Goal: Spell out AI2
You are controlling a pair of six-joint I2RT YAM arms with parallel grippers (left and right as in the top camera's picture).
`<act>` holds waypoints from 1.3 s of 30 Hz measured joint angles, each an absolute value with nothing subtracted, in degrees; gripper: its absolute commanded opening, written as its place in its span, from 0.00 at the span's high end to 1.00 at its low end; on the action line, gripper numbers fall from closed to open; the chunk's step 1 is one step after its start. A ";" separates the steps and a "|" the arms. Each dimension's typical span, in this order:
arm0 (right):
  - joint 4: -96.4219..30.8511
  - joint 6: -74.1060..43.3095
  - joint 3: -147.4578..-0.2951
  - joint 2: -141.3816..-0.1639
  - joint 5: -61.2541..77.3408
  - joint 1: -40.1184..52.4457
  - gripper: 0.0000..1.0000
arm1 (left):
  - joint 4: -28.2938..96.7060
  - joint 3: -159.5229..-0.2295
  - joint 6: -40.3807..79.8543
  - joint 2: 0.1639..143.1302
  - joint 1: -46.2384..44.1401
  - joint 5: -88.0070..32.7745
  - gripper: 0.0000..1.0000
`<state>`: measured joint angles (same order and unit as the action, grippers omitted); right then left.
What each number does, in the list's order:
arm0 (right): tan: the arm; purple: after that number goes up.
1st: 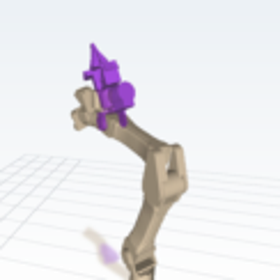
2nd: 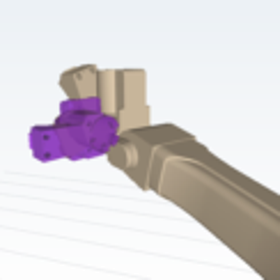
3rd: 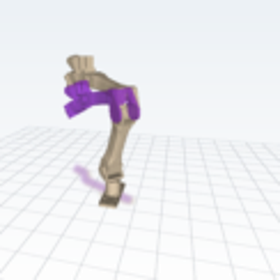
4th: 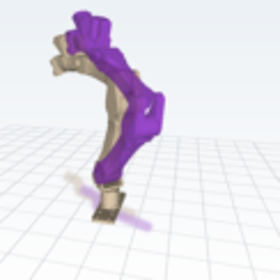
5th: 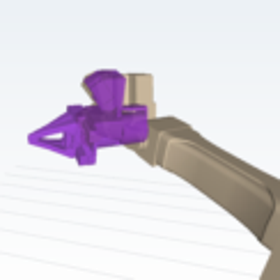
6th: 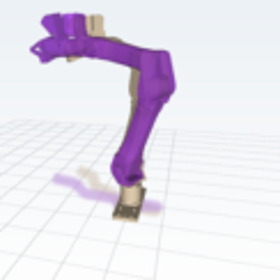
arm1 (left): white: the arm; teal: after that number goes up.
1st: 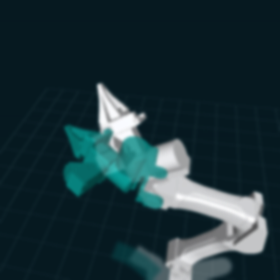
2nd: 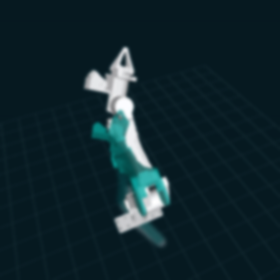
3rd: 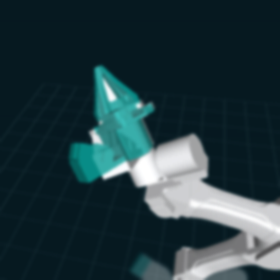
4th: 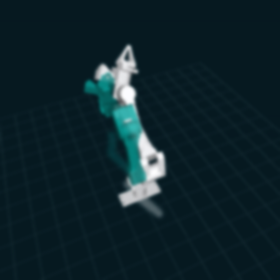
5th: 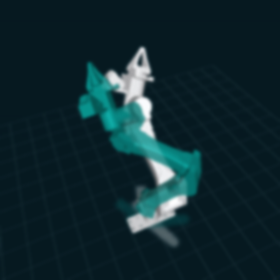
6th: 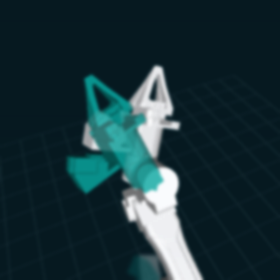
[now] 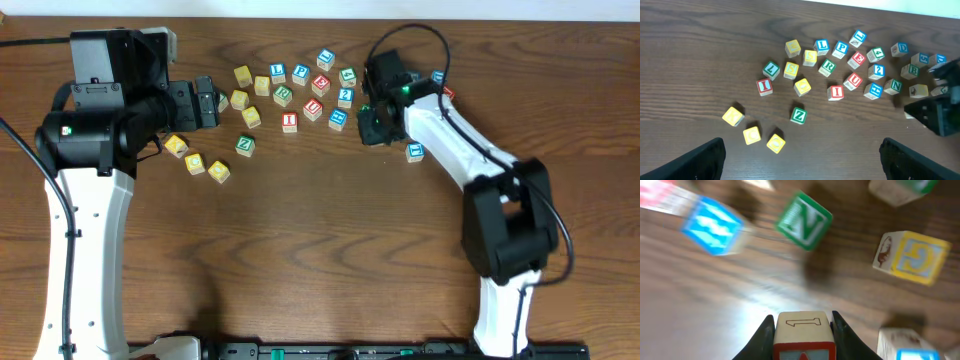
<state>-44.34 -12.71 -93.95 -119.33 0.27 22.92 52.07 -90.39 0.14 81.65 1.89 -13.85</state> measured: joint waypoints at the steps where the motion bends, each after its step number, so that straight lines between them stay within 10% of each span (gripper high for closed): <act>1: -44.82 -14.17 -93.95 -117.51 0.30 23.51 0.84 | 52.07 -90.39 0.14 81.65 1.89 -13.80 0.02; 39: -39.88 -43.03 -94.00 -123.13 -13.02 45.98 0.82 | 52.51 -90.39 1.13 81.65 1.89 -8.62 0.02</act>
<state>-39.88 -43.03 -94.00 -123.13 -13.02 45.98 52.51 -90.39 1.13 81.65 1.89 -8.62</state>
